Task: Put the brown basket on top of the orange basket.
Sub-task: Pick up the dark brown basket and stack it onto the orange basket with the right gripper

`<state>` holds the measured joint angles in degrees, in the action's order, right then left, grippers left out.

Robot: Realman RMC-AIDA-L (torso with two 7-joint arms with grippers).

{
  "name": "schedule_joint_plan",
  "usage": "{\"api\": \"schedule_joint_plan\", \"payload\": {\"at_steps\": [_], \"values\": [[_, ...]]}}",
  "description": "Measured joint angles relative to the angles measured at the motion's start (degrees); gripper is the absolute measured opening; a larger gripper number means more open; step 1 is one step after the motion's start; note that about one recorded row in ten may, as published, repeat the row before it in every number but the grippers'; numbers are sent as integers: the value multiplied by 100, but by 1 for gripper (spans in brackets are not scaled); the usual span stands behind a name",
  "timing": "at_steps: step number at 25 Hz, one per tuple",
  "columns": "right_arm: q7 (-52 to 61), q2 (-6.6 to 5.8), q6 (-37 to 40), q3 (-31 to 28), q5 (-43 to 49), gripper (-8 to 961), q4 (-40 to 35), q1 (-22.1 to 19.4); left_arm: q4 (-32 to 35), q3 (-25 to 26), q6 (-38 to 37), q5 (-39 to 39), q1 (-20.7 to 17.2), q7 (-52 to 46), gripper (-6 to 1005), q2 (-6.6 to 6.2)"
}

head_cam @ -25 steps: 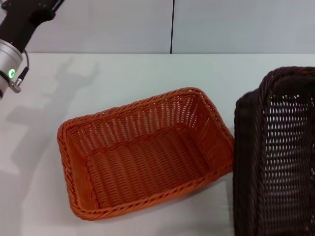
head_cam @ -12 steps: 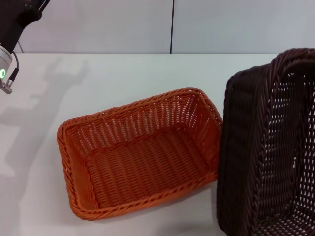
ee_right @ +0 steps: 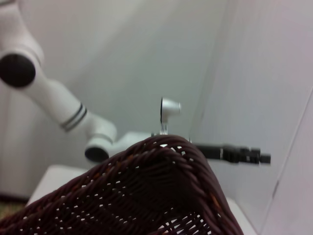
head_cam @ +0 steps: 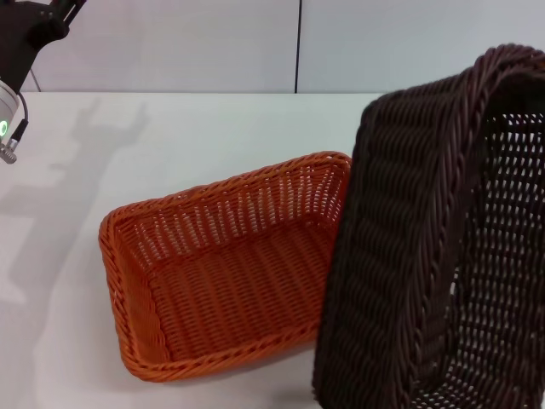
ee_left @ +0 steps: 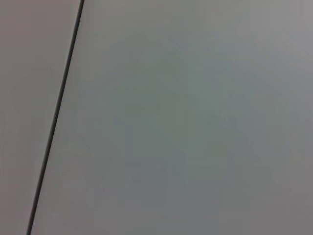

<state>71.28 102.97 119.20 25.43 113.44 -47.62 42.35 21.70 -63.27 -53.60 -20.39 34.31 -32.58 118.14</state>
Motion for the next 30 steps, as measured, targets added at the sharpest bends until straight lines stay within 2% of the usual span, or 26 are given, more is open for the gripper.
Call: {"api": "schedule_joint_plan", "payload": {"at_steps": [3,10,11,13,19,21,24,26,30], "values": [[-84,-16,-66,-22,-230,165,385,2,0,18,81,-1,40,53,859,-9],[-29,132,-658,-28,-534,165,953,-68,0,60,155,-1,116,369,860,-11],[-27,200,-751,-45,-563,165,1113,-70,1,60,187,0,142,391,860,-11],[-33,242,-780,-58,-595,165,1187,-75,1,60,197,0,152,401,860,-12],[-133,592,-904,-95,-1015,166,1448,-236,-21,60,239,0,213,648,860,-8],[-169,696,-931,-121,-1432,167,1738,-396,-78,61,276,0,263,687,860,-7],[-216,763,-994,-131,-1634,167,1878,-503,-89,60,289,-3,284,688,860,-8],[-285,878,-1076,-147,-1826,168,2049,-643,-89,60,303,-25,305,693,860,-9],[-350,919,-1097,-160,-2108,169,2439,-757,-89,60,402,-27,394,835,860,-15]]}}
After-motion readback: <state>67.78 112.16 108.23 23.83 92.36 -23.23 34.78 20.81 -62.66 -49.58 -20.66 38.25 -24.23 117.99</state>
